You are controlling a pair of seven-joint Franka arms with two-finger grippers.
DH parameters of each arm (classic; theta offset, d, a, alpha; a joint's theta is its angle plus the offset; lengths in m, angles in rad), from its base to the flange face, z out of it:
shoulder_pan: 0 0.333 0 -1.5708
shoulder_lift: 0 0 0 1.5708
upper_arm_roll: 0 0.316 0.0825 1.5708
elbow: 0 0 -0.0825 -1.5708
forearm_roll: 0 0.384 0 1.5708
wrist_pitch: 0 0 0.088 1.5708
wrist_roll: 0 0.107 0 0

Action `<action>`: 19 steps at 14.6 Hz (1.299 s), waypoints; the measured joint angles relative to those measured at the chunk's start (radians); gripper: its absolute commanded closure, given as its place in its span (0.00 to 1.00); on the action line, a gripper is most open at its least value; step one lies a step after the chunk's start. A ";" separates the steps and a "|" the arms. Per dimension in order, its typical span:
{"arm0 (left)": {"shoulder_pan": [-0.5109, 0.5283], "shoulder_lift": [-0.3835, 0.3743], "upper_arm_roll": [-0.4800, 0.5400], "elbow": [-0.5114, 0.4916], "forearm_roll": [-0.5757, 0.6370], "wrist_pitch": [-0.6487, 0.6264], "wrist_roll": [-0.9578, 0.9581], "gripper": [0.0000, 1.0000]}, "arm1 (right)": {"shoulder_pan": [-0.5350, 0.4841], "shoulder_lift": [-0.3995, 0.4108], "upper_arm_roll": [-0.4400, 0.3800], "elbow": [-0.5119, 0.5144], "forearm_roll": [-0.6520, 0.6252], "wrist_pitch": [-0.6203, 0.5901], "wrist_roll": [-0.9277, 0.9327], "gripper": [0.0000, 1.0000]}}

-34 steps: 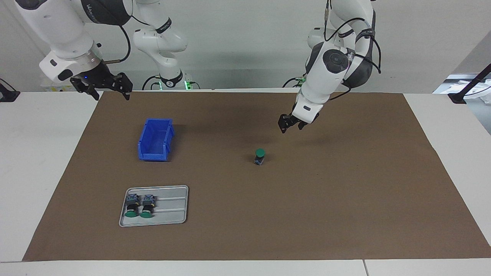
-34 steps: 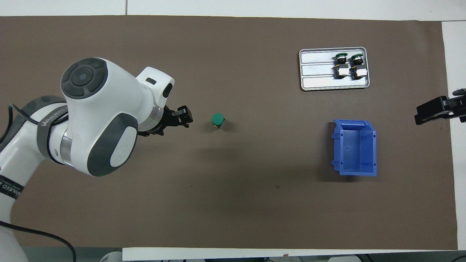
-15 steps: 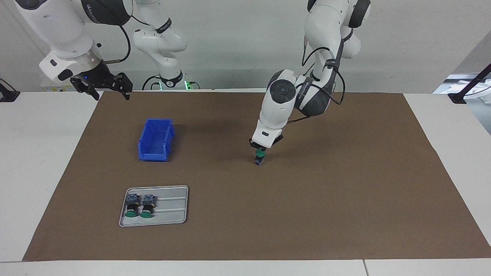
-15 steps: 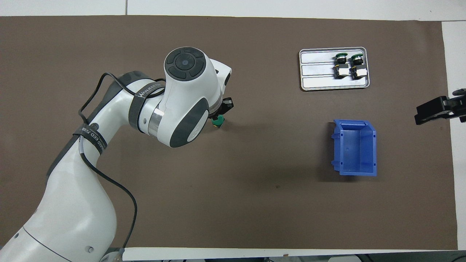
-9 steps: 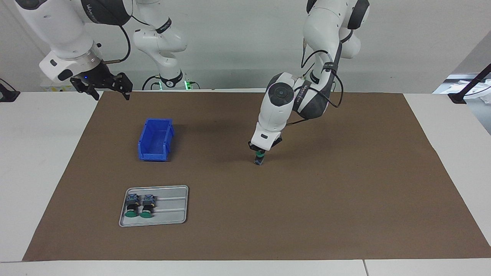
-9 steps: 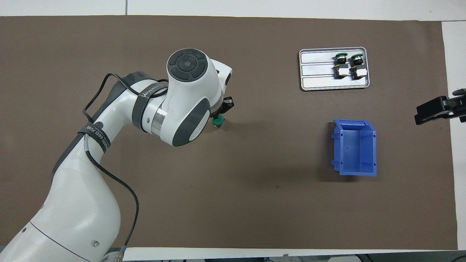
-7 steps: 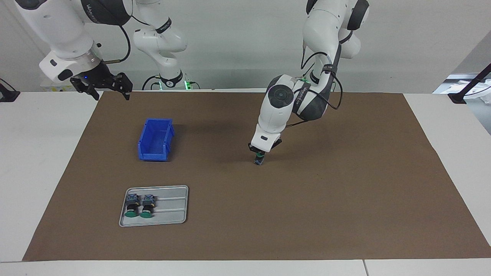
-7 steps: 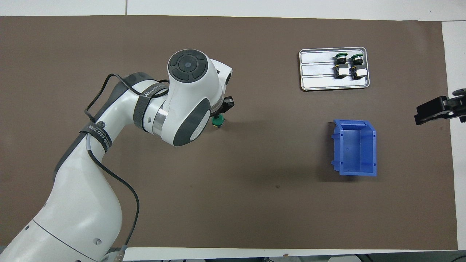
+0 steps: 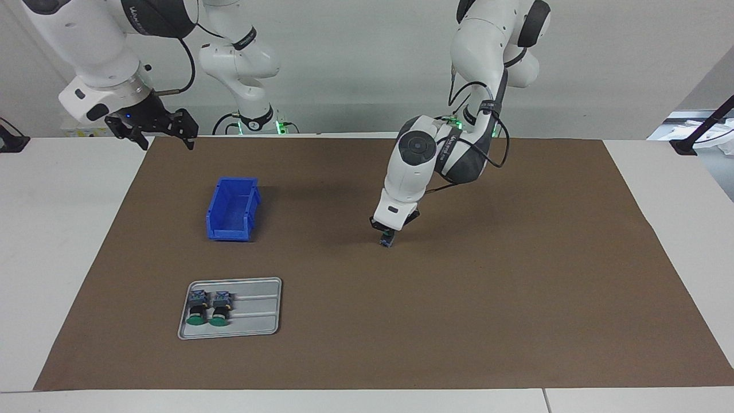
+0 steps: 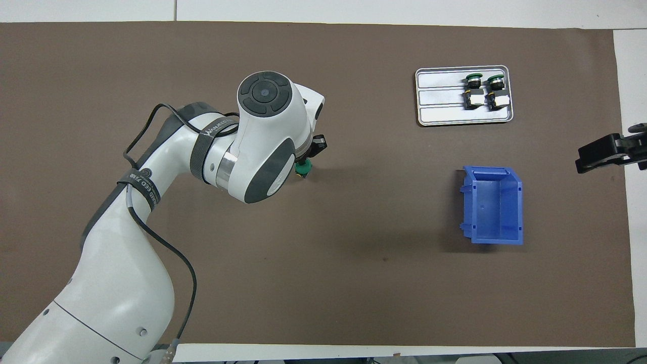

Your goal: Place and press button with both arms

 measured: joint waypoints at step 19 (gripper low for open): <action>0.041 -0.120 0.022 -0.034 0.001 -0.035 -0.016 0.12 | 0.000 0.000 0.000 0.000 0.000 0.000 0.000 0.01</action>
